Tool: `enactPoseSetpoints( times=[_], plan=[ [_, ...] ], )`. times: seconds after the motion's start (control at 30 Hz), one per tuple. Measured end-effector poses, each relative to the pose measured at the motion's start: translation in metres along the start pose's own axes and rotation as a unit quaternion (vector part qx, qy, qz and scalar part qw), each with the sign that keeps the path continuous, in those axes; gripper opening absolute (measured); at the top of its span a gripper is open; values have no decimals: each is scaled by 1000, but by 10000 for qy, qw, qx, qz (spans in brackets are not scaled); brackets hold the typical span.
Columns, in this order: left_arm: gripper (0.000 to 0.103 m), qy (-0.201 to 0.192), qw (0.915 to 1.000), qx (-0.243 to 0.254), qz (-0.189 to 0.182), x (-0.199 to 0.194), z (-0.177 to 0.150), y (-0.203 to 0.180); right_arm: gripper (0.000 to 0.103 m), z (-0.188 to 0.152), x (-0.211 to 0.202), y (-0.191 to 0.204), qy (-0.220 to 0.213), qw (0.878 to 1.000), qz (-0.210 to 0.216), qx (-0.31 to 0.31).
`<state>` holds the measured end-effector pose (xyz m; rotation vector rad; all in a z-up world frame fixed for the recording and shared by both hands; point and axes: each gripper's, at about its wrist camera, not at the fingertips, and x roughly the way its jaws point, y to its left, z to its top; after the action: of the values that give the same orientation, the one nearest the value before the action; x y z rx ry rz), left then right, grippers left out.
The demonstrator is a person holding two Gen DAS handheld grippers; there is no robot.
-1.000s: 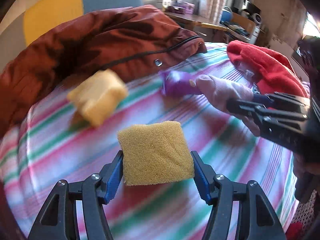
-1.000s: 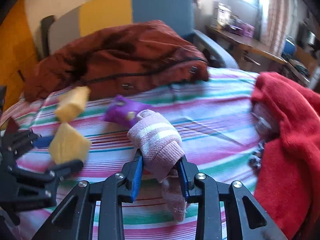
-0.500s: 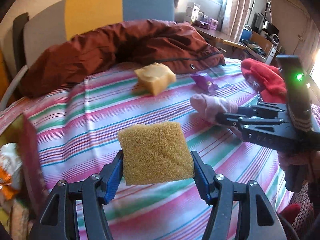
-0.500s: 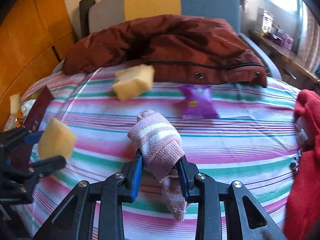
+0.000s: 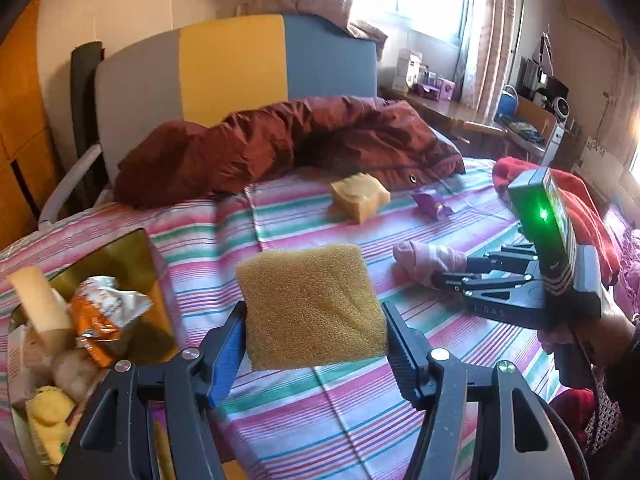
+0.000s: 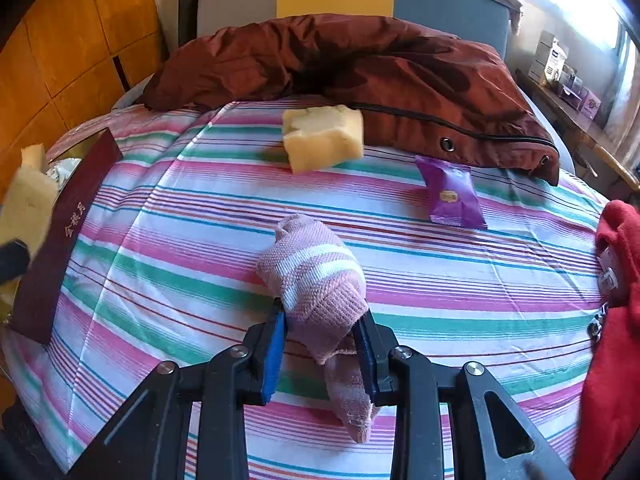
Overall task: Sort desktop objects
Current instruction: 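Lift the sock and sponge and carry both tools toward the gold tray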
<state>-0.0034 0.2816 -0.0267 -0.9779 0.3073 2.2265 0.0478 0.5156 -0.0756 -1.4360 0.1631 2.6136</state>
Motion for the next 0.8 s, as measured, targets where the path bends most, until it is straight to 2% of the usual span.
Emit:
enactPoseSetpoints(
  times=[0.43, 0.8],
  plan=[
    [65, -248, 9989, -283, 296, -38, -13, 37, 33, 10, -2, 49, 148, 9990, 9, -433],
    [65, -357, 9969, -553, 437, -61, -27, 67, 33, 21, -13, 89, 106, 9975, 43, -702]
  ],
)
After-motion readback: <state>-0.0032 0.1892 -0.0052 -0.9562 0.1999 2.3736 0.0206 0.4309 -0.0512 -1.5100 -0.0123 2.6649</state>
